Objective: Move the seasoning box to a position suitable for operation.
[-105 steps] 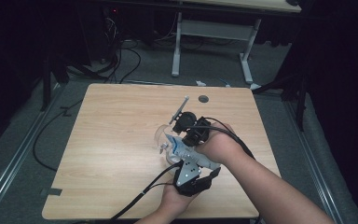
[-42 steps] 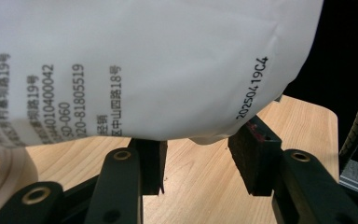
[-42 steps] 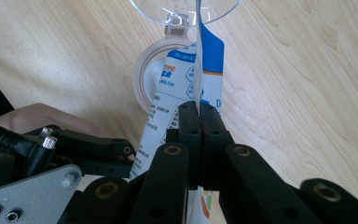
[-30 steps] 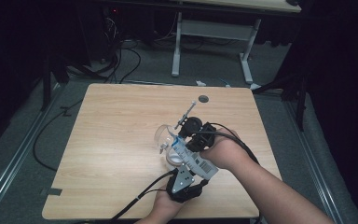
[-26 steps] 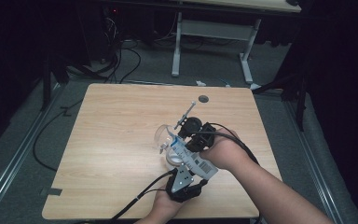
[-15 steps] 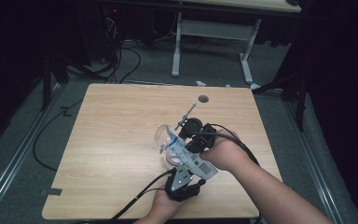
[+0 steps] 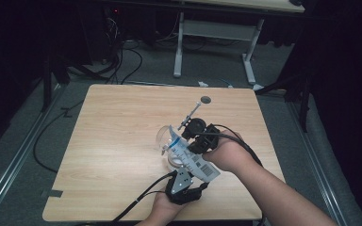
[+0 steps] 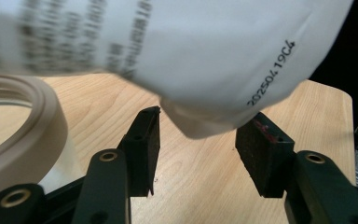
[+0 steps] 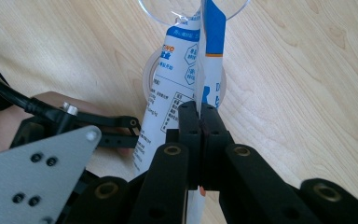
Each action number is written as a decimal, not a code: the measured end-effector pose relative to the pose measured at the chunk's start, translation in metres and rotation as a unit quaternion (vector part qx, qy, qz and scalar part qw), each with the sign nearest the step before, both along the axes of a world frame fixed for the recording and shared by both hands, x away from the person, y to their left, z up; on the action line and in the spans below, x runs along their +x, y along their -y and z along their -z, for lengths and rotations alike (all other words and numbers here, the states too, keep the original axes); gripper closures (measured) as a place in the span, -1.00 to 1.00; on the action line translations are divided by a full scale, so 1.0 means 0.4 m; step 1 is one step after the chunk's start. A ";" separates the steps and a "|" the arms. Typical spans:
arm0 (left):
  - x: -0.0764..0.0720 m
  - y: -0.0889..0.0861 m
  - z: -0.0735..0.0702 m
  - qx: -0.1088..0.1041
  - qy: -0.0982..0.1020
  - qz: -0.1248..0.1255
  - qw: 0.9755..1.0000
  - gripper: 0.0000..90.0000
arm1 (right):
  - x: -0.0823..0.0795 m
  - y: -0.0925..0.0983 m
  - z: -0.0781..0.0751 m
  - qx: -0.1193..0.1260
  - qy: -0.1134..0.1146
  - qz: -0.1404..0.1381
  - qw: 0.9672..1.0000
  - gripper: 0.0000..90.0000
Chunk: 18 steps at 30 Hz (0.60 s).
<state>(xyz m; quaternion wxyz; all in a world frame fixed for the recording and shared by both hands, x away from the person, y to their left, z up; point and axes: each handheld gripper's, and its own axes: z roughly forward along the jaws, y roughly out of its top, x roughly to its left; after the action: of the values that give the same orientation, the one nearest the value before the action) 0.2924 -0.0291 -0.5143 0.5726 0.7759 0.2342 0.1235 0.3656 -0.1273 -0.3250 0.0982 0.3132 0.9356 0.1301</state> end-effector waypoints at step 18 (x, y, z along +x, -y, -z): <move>-0.002 -0.140 0.012 0.014 -0.001 -0.031 0.999 0.11 | -0.002 0.008 -0.004 0.007 0.004 0.003 1.000 0.99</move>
<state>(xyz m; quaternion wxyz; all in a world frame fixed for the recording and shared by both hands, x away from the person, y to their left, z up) 0.2914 0.0270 -0.5192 0.5569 0.7765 0.2574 0.1440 0.3647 -0.1304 -0.3233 0.1006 0.3159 0.9333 0.1377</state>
